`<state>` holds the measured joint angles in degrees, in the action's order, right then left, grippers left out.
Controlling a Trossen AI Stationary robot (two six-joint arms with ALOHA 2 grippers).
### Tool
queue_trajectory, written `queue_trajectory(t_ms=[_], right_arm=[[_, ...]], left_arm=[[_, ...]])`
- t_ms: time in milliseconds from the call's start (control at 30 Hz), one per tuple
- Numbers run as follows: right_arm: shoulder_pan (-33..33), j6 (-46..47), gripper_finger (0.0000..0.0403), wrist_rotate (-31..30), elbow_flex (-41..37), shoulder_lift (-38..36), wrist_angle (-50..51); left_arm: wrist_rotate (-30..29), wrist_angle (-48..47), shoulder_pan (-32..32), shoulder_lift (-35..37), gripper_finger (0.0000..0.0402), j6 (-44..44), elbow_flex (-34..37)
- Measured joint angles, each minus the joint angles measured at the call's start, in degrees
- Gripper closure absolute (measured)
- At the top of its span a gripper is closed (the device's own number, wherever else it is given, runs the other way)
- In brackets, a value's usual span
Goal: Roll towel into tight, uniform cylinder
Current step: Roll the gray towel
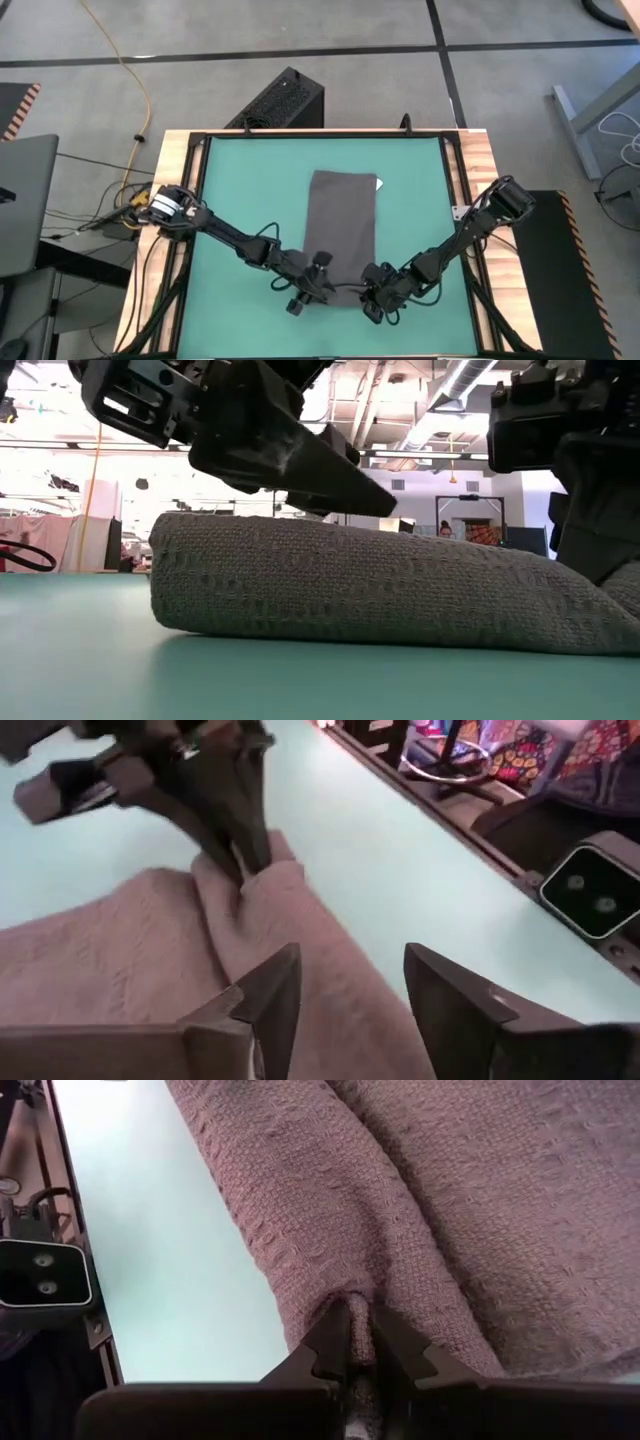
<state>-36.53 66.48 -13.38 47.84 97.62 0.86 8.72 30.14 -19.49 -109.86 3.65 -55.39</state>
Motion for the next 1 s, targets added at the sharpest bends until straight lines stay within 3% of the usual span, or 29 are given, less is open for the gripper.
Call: queue_trajectory(t_ms=[133,333,633,833,1000], right_arm=[[0.32,1.35,0.0360,0.10,0.01,-0.02,0.36],[0.36,2.58,0.0360,0.11,0.03,-0.04,0.42],[0.32,4.04,0.0360,0.08,0.05,-0.07,0.85],[0.45,4.24,0.0351,0.11,0.05,-0.07,0.88],[1.12,4.22,0.0337,1.31,0.05,-0.55,0.87]], left_arm=[[0.21,4.89,-1.47,0.02,0.0233,2.98,-0.07],[-0.32,2.64,-2.77,-2.29,0.0261,5.90,-4.31],[-1.72,-12.00,0.01,-10.30,0.0338,4.67,-15.61],[-2.57,-14.52,1.27,-9.80,0.0393,4.31,-16.27],[-2.59,-18.30,2.30,-10.29,0.0397,4.21,-16.27]])
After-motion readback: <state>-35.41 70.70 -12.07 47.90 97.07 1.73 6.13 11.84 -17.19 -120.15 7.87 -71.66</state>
